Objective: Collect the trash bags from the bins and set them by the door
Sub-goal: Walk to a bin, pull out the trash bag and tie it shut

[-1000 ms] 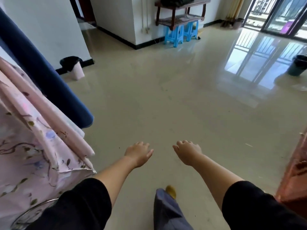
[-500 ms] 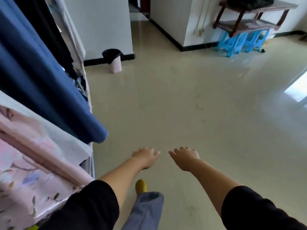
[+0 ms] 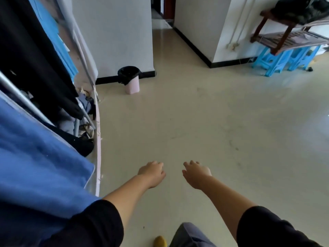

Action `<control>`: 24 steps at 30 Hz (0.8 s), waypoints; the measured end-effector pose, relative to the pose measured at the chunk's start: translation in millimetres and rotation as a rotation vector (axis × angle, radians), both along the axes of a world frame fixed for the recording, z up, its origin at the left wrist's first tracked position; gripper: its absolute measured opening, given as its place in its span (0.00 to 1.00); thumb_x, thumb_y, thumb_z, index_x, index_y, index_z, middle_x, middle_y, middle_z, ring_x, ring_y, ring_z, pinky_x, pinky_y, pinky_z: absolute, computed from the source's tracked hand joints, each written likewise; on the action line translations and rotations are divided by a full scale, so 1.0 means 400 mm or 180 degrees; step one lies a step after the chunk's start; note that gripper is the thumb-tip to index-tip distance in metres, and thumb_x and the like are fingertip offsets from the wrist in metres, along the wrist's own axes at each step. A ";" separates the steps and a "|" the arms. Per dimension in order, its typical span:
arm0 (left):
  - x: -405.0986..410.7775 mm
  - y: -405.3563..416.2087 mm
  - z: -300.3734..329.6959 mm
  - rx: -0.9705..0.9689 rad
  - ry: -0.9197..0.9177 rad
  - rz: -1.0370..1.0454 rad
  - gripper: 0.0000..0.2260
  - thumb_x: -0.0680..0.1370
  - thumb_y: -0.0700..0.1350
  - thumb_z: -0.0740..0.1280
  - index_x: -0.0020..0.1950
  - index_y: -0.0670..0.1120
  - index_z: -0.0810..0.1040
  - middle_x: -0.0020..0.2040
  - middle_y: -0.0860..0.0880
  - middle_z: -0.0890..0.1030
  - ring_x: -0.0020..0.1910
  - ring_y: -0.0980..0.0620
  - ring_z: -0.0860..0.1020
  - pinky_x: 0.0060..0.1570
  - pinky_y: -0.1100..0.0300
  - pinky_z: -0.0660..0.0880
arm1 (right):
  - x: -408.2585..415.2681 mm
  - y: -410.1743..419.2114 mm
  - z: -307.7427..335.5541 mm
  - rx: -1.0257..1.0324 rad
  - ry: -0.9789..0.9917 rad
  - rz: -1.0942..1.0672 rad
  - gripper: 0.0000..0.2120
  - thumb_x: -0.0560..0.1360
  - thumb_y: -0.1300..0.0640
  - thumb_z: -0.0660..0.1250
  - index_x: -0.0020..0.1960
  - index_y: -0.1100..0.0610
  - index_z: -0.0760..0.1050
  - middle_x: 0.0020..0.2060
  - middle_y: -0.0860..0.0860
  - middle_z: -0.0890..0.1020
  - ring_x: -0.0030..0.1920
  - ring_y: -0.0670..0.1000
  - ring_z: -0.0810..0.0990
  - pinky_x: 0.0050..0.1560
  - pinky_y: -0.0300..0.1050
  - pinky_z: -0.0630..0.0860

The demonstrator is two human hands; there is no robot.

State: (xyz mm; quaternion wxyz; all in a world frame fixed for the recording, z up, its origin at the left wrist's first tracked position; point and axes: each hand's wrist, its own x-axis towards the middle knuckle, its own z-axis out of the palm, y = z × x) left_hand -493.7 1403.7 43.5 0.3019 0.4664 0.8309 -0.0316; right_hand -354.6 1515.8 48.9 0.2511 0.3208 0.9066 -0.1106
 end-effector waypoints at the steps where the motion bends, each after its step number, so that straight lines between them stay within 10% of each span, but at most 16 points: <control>1: -0.037 0.036 -0.001 0.0008 0.0040 -0.0019 0.16 0.80 0.51 0.52 0.62 0.45 0.70 0.65 0.42 0.72 0.65 0.42 0.70 0.60 0.50 0.69 | -0.037 0.037 -0.004 0.0004 0.0016 -0.0027 0.19 0.82 0.50 0.49 0.70 0.56 0.62 0.67 0.56 0.70 0.66 0.58 0.69 0.60 0.54 0.71; 24: -0.981 0.853 -0.044 -0.0269 0.0034 0.0811 0.19 0.82 0.52 0.51 0.68 0.43 0.66 0.67 0.41 0.70 0.66 0.42 0.68 0.62 0.48 0.68 | -1.069 0.971 -0.046 0.0019 -0.0059 0.0908 0.19 0.81 0.49 0.48 0.68 0.58 0.63 0.65 0.56 0.70 0.66 0.58 0.70 0.61 0.54 0.70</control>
